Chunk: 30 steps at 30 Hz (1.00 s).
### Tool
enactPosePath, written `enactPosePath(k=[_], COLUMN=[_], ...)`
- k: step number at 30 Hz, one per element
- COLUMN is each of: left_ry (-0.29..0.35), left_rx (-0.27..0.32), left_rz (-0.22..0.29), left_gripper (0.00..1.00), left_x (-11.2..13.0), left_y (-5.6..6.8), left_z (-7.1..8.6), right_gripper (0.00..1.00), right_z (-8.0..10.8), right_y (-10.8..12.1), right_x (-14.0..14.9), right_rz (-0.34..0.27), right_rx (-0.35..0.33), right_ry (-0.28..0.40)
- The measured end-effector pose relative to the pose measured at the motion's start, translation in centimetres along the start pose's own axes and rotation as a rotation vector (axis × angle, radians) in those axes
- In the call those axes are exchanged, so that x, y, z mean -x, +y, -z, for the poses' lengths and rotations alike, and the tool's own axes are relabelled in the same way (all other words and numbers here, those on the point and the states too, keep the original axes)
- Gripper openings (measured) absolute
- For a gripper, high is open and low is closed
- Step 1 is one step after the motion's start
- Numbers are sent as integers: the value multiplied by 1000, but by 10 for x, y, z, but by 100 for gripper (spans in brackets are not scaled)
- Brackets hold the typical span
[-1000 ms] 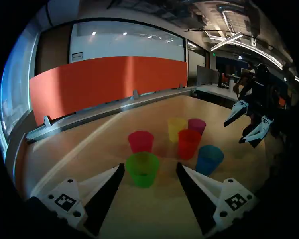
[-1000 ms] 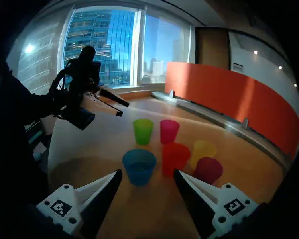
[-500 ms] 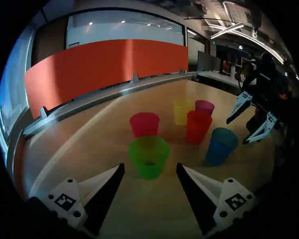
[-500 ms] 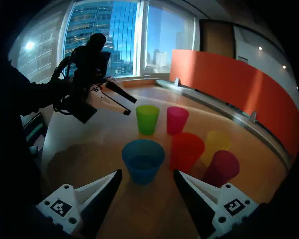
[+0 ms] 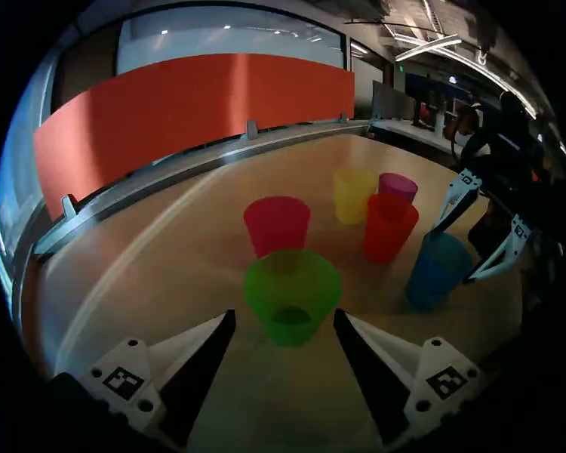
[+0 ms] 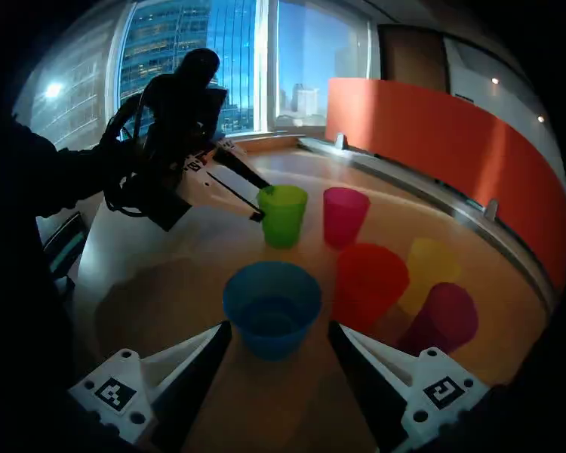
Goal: Pour water
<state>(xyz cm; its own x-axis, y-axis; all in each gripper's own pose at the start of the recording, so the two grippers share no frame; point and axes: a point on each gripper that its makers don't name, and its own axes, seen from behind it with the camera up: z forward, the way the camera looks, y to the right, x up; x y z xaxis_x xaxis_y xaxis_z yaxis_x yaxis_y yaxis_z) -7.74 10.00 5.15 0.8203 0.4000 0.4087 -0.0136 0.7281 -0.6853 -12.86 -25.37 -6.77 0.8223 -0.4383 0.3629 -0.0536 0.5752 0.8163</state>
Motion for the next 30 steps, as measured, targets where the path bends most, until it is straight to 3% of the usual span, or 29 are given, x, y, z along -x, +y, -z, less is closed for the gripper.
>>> enactPosePath(k=[15, 28, 30], left_ry=[-12, -28, -30], left_rx=[58, 36, 29], left_rz=[-10, -37, -43], left_gripper=[97, 96, 89], left_x=[-16, -15, -14], left_y=[10, 6, 4], left_z=[-26, -35, -35], right_gripper=[100, 100, 100], right_z=[-13, -19, -19], right_y=[-1, -1, -1], right_x=[-1, -3, -3], right_rz=[-11, -11, -11], right_rx=[-24, -31, -31], right_ry=[-14, -13, -12])
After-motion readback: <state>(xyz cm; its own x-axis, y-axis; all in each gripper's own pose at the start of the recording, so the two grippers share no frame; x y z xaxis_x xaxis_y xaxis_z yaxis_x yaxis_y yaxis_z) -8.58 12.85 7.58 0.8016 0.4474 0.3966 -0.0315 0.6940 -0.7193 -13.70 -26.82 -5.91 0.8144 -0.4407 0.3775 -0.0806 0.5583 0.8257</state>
